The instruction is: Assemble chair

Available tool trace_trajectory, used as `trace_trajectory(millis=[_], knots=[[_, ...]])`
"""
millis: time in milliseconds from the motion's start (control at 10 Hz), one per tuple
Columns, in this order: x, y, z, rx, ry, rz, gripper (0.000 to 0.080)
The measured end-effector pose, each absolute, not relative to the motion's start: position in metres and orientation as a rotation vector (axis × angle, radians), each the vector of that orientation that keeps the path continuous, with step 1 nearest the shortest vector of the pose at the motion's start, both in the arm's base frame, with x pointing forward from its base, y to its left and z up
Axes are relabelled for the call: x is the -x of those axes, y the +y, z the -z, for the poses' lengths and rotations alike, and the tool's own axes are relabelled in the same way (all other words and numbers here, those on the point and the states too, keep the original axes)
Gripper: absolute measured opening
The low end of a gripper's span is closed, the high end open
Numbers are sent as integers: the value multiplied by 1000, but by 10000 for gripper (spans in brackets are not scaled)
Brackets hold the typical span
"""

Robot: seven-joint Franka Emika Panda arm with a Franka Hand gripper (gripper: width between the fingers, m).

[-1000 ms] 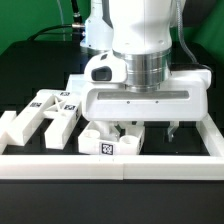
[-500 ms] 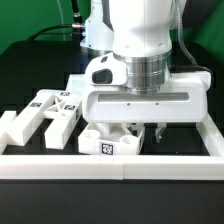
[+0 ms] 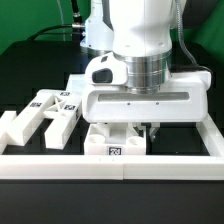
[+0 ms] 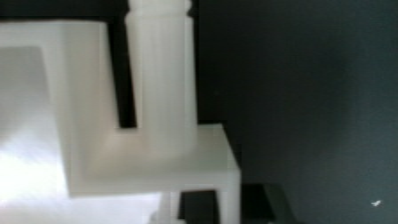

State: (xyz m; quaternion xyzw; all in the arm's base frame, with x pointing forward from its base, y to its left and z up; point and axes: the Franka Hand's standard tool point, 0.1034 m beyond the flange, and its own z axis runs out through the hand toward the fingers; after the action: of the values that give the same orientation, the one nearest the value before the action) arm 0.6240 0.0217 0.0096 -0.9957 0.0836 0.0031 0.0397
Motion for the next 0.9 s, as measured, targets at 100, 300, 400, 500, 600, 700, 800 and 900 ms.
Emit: trace_trajectory(millis=[100, 300, 400, 500, 600, 700, 800, 900], knots=[[-624, 22, -10, 3051, 256, -9, 34], [-624, 22, -10, 3051, 256, -9, 34], [-624, 22, -10, 3051, 253, -9, 34], [-625, 25, -11, 3051, 237, -7, 34], [-626, 34, -12, 3050, 219, -4, 34], [-628, 45, -13, 3050, 193, 0, 34], [-631, 55, -12, 3047, 169, 6, 34], [-634, 62, -11, 3046, 156, 11, 34]])
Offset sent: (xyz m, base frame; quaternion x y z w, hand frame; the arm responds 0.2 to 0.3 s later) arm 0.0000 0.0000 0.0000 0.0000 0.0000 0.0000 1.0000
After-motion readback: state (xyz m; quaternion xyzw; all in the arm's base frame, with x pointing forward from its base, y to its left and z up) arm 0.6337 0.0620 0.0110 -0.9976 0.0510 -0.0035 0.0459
